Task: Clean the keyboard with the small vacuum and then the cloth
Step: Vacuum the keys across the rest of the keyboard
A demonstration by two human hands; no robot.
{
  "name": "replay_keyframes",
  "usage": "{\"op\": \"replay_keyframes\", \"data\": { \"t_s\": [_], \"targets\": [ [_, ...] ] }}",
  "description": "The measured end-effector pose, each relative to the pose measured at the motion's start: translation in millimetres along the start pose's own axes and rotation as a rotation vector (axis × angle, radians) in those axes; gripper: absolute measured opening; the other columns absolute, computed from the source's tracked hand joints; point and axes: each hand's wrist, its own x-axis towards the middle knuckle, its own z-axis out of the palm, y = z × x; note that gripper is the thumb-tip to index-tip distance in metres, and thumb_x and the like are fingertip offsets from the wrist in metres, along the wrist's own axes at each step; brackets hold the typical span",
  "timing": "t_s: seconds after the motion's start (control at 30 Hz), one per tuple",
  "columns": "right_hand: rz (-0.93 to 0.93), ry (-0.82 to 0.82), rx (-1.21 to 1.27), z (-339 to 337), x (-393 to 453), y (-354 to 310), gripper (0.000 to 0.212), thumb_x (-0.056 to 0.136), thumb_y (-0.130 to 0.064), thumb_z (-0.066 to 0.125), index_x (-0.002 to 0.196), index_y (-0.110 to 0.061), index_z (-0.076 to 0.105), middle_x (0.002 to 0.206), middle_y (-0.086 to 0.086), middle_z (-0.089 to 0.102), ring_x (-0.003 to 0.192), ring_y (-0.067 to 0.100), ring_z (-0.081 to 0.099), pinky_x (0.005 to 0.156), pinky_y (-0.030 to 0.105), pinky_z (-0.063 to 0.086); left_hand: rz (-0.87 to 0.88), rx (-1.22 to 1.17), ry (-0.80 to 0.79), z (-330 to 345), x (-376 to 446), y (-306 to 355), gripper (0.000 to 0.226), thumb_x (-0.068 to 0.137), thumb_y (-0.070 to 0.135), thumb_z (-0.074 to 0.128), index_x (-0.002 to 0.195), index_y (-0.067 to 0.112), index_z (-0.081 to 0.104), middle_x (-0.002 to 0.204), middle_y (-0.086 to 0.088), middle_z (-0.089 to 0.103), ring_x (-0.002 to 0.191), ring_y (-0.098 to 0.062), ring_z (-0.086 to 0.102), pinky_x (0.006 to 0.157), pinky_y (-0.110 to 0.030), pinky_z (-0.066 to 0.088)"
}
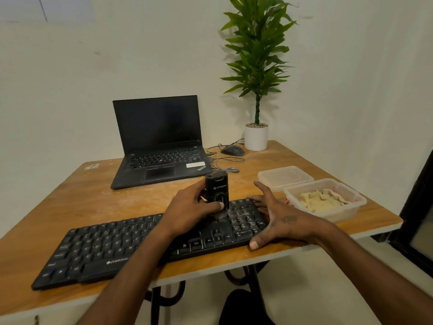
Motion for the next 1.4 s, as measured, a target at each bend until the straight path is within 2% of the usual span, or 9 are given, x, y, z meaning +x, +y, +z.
{"op": "replay_keyframes", "data": {
  "t_s": [0.17, 0.3, 0.43, 0.63, 0.7, 0.93, 1.1, 1.27, 1.4],
  "targets": [
    [0.002, 0.000, -0.015, -0.6, -1.5, -2.7, 0.144, 0.061, -0.035, 0.097, 0.152, -0.051, -0.014, 0.158, -0.014, 0.025, 0.133, 0.002, 0.029, 0.097, 0.013, 0.031, 0.071, 0.018, -0.006, 29.1, 6.9, 22.9, 0.057, 0.091, 0.039, 0.078, 0.144, 0.037, 0.055, 0.116, 0.012, 0.070, 0.086, 0.001, 0.065, 0.074, -0.024, 0.050],
    [-0.031, -0.010, 0.016, -1.2, -3.2, -3.9, 0.135, 0.063, -0.024, 0.097, 0.151, -0.049, -0.002, 0.142, -0.027, 0.035, 0.125, -0.007, 0.044, 0.083, 0.001, 0.042, 0.100, 0.020, 0.000, 53.3, 15.8, 42.1, 0.056, 0.090, 0.038, 0.077, 0.142, 0.037, 0.058, 0.114, 0.010, 0.073, 0.079, -0.001, 0.066, 0.073, -0.026, 0.050],
    [-0.017, -0.013, 0.001, -1.7, -3.1, -3.1, 0.139, 0.062, -0.028, 0.097, 0.151, -0.051, -0.008, 0.148, -0.021, 0.033, 0.125, -0.005, 0.042, 0.089, 0.004, 0.040, 0.078, -0.022, -0.005, 45.9, 13.9, 38.8, 0.059, 0.091, 0.037, 0.077, 0.145, 0.039, 0.054, 0.119, 0.010, 0.070, 0.084, 0.002, 0.066, 0.075, -0.026, 0.051],
    [-0.005, 0.008, -0.029, -0.1, -1.7, -1.5, 0.145, 0.056, -0.041, 0.098, 0.149, -0.056, -0.011, 0.162, -0.013, 0.023, 0.146, 0.013, 0.028, 0.118, 0.034, 0.028, 0.000, 0.039, 0.011, 7.4, -6.7, 15.4, 0.059, 0.092, 0.037, 0.077, 0.146, 0.036, 0.051, 0.120, 0.009, 0.069, 0.090, -0.004, 0.068, 0.081, -0.031, 0.058],
    [-0.008, 0.008, -0.024, -0.4, -1.7, -0.9, 0.145, 0.055, -0.040, 0.099, 0.149, -0.056, -0.011, 0.162, -0.012, 0.023, 0.146, 0.014, 0.028, 0.117, 0.033, 0.028, -0.006, 0.035, 0.012, 5.0, -9.2, 15.8, 0.058, 0.092, 0.037, 0.077, 0.145, 0.037, 0.052, 0.120, 0.008, 0.070, 0.091, -0.005, 0.068, 0.084, -0.035, 0.059],
    [-0.030, 0.011, -0.035, 0.5, -2.9, -4.9, 0.142, 0.055, -0.043, 0.099, 0.150, -0.056, -0.006, 0.157, -0.013, 0.029, 0.143, 0.013, 0.032, 0.115, 0.033, 0.032, 0.094, 0.033, 0.013, 47.7, 11.9, 41.9, 0.059, 0.090, 0.037, 0.078, 0.144, 0.039, 0.055, 0.114, 0.012, 0.070, 0.082, -0.002, 0.069, 0.080, -0.030, 0.056],
    [-0.041, -0.013, -0.016, -1.4, -3.8, -4.4, 0.136, 0.060, -0.032, 0.098, 0.148, -0.053, -0.003, 0.140, -0.026, 0.037, 0.128, -0.002, 0.043, 0.101, 0.015, 0.041, 0.094, -0.040, -0.010, 57.5, 20.1, 48.5, 0.052, 0.089, 0.033, 0.079, 0.137, 0.038, 0.058, 0.116, 0.008, 0.073, 0.079, -0.009, 0.071, 0.079, -0.036, 0.059],
    [-0.003, -0.007, -0.023, -0.3, -3.5, -3.9, 0.145, 0.057, -0.037, 0.098, 0.150, -0.053, -0.012, 0.158, -0.010, 0.028, 0.137, 0.010, 0.033, 0.110, 0.027, 0.033, 0.042, -0.038, -0.009, 28.0, 4.9, 25.1, 0.054, 0.093, 0.035, 0.077, 0.142, 0.037, 0.054, 0.119, 0.008, 0.071, 0.081, -0.003, 0.071, 0.079, -0.034, 0.062],
    [-0.014, -0.002, -0.013, 0.5, -4.7, -4.6, 0.144, 0.057, -0.036, 0.098, 0.150, -0.055, -0.010, 0.163, -0.007, 0.022, 0.146, 0.016, 0.028, 0.116, 0.033, 0.030, -0.003, -0.056, -0.007, 8.9, -9.9, 15.5, 0.054, 0.094, 0.033, 0.075, 0.142, 0.038, 0.053, 0.113, 0.013, 0.069, 0.085, -0.002, 0.070, 0.072, -0.019, 0.057]
  ]
}}
